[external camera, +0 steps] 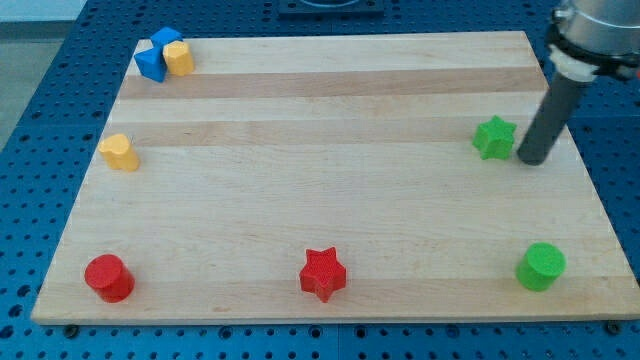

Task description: Move green star to the parallel top of red star

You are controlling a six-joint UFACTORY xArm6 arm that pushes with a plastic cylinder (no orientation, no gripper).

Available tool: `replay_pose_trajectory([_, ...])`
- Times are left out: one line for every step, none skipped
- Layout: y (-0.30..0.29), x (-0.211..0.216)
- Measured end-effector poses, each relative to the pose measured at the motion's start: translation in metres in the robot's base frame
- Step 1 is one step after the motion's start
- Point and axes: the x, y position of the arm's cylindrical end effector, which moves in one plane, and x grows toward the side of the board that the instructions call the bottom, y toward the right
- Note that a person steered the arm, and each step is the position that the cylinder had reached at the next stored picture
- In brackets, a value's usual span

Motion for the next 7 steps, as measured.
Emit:
replay_pose_trajectory([-0.037,-0.005])
replay_pose_trajectory([-0.043,-0.020])
replay_pose_trajectory([-0.041,-0.035])
replay_pose_trajectory([-0.043,-0.054])
replay_pose_trajectory([-0.043,-0.076])
replay_pose_trajectory([-0.049,-0.100])
replay_pose_trajectory([-0.093,-0.110])
